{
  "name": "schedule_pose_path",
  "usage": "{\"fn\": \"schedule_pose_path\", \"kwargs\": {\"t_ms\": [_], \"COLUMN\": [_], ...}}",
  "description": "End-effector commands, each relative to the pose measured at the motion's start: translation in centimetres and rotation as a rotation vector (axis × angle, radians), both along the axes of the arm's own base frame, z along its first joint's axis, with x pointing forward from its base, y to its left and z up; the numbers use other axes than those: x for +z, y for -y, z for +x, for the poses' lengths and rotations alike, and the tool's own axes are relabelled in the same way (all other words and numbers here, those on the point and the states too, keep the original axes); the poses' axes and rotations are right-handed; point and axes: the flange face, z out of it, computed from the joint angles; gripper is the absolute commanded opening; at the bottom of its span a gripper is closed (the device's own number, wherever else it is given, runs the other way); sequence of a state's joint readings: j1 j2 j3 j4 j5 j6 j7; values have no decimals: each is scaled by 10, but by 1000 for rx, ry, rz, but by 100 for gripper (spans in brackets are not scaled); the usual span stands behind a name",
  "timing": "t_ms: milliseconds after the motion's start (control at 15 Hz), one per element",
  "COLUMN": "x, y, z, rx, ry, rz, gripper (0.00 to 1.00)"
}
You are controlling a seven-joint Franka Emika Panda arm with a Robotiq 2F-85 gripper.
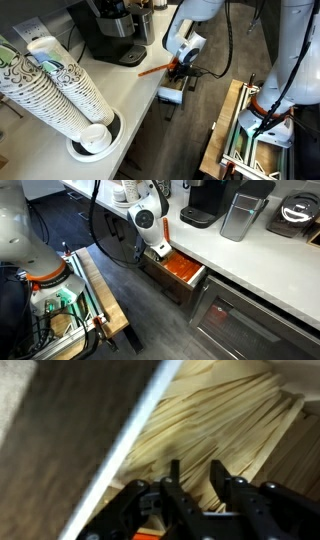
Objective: Remove two white objects from the left side of the drawer and put them on the counter
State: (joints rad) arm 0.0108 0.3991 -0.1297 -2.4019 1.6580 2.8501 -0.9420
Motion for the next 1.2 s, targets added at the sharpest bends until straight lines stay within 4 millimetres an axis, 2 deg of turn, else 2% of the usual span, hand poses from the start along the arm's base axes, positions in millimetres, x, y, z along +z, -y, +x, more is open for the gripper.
{"fn": "schedule_pose_path", "kwargs": {"t_ms": [0,67,200,267,800,867,1000,1133], "x": [-8,-8,-5,-4,9,8,6,5], "y": [6,7,8,9,13,13,11,7], "z": [-1,-1,-2,-2,-6,-6,-6,-5], "rx": [-18,-23,-30,-32,-77,-92,-137,-179], "ry": [-3,-1,5,9,37,34,22,22], "rz": [-25,-26,-27,-27,-23,-21,-7,18], "gripper": [11,7,5,9,9,34,38,52]}}
